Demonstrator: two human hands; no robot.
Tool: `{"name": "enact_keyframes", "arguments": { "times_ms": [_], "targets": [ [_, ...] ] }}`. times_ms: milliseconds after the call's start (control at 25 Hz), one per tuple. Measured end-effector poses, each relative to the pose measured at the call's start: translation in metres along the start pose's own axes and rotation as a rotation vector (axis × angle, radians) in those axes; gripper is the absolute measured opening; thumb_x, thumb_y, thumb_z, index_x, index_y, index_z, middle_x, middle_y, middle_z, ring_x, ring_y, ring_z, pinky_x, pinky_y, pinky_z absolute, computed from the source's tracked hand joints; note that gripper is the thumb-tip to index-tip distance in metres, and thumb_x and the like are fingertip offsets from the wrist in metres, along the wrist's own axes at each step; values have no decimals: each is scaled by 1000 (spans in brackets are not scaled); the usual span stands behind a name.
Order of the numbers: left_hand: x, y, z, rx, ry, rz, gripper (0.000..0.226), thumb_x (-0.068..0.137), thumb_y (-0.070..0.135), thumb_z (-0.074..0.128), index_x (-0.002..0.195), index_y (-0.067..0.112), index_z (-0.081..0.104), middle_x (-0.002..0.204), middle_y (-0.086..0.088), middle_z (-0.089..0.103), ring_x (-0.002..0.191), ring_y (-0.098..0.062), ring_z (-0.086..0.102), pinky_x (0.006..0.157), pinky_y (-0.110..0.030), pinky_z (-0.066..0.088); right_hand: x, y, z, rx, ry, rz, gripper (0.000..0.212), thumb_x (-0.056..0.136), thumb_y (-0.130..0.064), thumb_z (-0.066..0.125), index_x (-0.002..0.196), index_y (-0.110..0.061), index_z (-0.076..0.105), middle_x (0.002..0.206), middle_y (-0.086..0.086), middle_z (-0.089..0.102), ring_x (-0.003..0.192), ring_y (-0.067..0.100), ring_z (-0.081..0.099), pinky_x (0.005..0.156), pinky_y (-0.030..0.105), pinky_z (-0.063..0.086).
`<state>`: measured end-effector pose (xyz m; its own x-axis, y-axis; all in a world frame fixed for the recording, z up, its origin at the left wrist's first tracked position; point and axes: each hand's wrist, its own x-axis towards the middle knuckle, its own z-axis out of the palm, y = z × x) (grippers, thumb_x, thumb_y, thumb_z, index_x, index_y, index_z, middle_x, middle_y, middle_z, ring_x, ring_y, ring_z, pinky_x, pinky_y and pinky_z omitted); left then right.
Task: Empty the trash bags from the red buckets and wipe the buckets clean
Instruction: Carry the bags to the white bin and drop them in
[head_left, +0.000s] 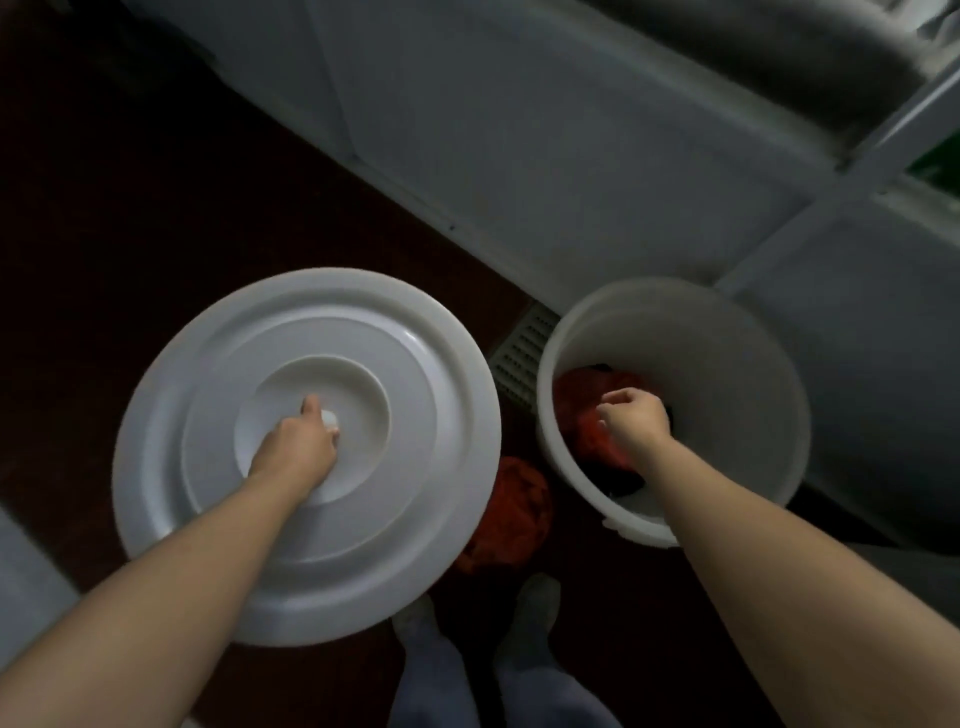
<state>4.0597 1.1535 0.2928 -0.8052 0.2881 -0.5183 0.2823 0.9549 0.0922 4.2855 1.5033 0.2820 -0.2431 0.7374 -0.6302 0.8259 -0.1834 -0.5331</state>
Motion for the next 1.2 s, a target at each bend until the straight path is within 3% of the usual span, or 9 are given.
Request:
{"name": "enact_keyframes", "arguments": {
  "times_ms": [240, 360, 520, 640, 720, 840, 960, 1120, 1200],
  "targets": [
    [28, -82, 85, -24, 28, -14, 34, 98, 29, 52, 116, 6, 36, 100, -36, 62, 95, -50, 63, 78, -48, 48, -1, 69, 125, -99, -110, -12, 12, 88, -13, 66, 99, -14, 73, 81, 7, 72, 66, 19, 64, 59, 27, 49],
    [50, -118, 147, -7, 30, -4, 34, 97, 28, 55, 113, 3, 39, 95, -36, 60, 89, -51, 63, 74, -49, 49, 21, 129, 183, -293, -214, -28, 23, 87, -18, 69, 109, -12, 72, 96, 10, 75, 92, 28, 70, 81, 33, 54],
    [76, -151, 235, -14, 2, 26, 31, 96, 29, 56, 107, 10, 35, 89, -32, 58, 82, -50, 62, 70, -48, 49, 56, 206, 242, -447, -321, 98, 72, 82, -50, 76, 141, -15, 54, 136, 11, 62, 126, 29, 58, 105, 31, 44],
    [95, -162, 294, -9, -15, 41, 33, 96, 30, 57, 112, 9, 37, 87, -31, 58, 80, -48, 62, 68, -48, 49, 88, 243, 281, -434, -322, 226, 112, 64, -84, 65, 155, -26, 34, 152, 15, 45, 138, 37, 45, 115, 41, 37],
    [109, -164, 330, -11, -36, 49, 35, 96, 30, 58, 115, 6, 40, 86, -30, 58, 79, -47, 62, 67, -48, 49, 116, 263, 303, -420, -233, 262, 108, 70, -85, 54, 156, -23, 32, 154, 16, 42, 138, 40, 43, 115, 44, 36],
    [126, -163, 371, -26, -58, 68, 35, 96, 30, 58, 115, 5, 41, 86, -29, 58, 78, -47, 62, 67, -47, 48, 146, 284, 318, -382, -108, 253, 77, 91, -63, 50, 153, -19, 39, 152, 17, 46, 136, 39, 46, 113, 41, 37],
    [134, -162, 393, -29, -62, 97, 34, 96, 30, 59, 113, 6, 41, 85, -28, 58, 76, -46, 61, 66, -46, 48, 158, 308, 322, -339, -118, 273, 56, 102, -42, 46, 149, -13, 47, 151, 19, 48, 135, 39, 48, 111, 38, 36],
    [138, -159, 398, -11, -88, 103, 33, 96, 29, 58, 112, 7, 40, 86, -29, 58, 77, -46, 61, 67, -46, 48, 141, 323, 319, -195, -113, 314, 66, 80, -48, 64, 134, -10, 62, 133, 17, 64, 118, 36, 63, 103, 43, 49],
    [136, -158, 391, -1, -98, 95, 33, 97, 30, 57, 115, 7, 39, 89, -30, 58, 80, -47, 62, 69, -47, 49, 129, 320, 317, -113, -98, 306, 52, 80, -39, 72, 123, -11, 70, 121, 11, 70, 110, 33, 67, 98, 42, 53]
  ]
}}
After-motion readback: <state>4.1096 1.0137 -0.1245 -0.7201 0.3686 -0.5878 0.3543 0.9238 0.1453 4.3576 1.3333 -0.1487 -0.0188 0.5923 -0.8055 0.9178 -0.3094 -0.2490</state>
